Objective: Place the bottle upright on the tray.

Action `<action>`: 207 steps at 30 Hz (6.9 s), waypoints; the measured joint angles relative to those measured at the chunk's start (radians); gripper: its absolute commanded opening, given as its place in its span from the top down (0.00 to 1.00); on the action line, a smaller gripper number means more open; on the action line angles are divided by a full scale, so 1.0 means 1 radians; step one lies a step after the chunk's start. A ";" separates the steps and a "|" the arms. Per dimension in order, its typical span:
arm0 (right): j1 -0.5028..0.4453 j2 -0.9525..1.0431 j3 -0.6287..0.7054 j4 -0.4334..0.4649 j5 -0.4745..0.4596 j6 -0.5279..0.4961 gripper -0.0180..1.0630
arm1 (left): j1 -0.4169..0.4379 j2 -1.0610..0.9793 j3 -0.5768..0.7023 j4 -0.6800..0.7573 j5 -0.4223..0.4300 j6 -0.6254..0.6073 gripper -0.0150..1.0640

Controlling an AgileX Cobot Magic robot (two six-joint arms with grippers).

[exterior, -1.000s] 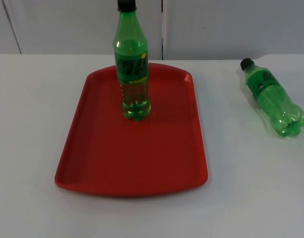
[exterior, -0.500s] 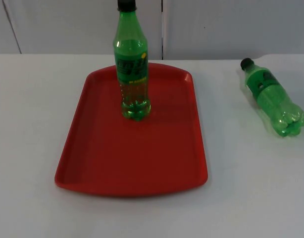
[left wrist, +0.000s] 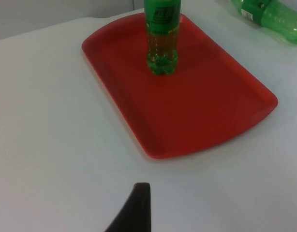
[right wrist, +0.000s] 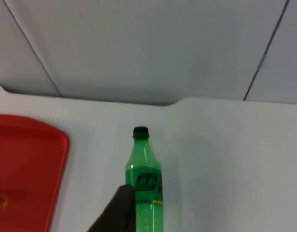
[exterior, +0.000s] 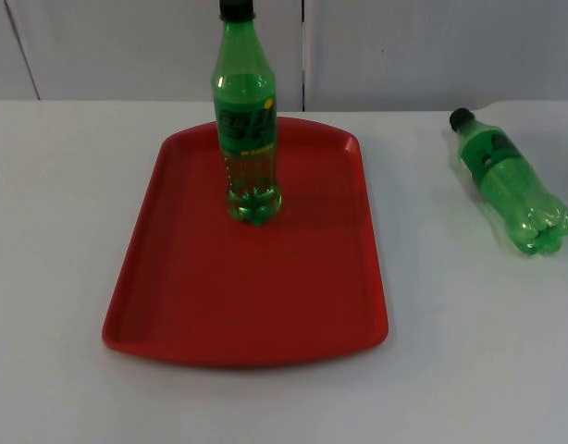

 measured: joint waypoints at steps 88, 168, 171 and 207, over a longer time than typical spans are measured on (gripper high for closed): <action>0.134 1.113 -0.672 -0.077 0.136 0.214 0.20 | 0.000 0.000 0.000 0.000 0.002 0.004 0.13; 0.311 0.272 -0.306 -0.008 0.085 -0.030 0.98 | 0.000 0.000 0.000 0.000 0.002 0.004 0.13; 0.338 0.197 -0.208 -0.005 0.015 -0.037 0.98 | 0.000 0.000 0.000 0.000 0.002 0.004 0.13; 0.634 -0.021 0.601 0.103 -0.881 -0.147 0.98 | 0.000 0.000 0.000 0.000 0.002 0.004 0.13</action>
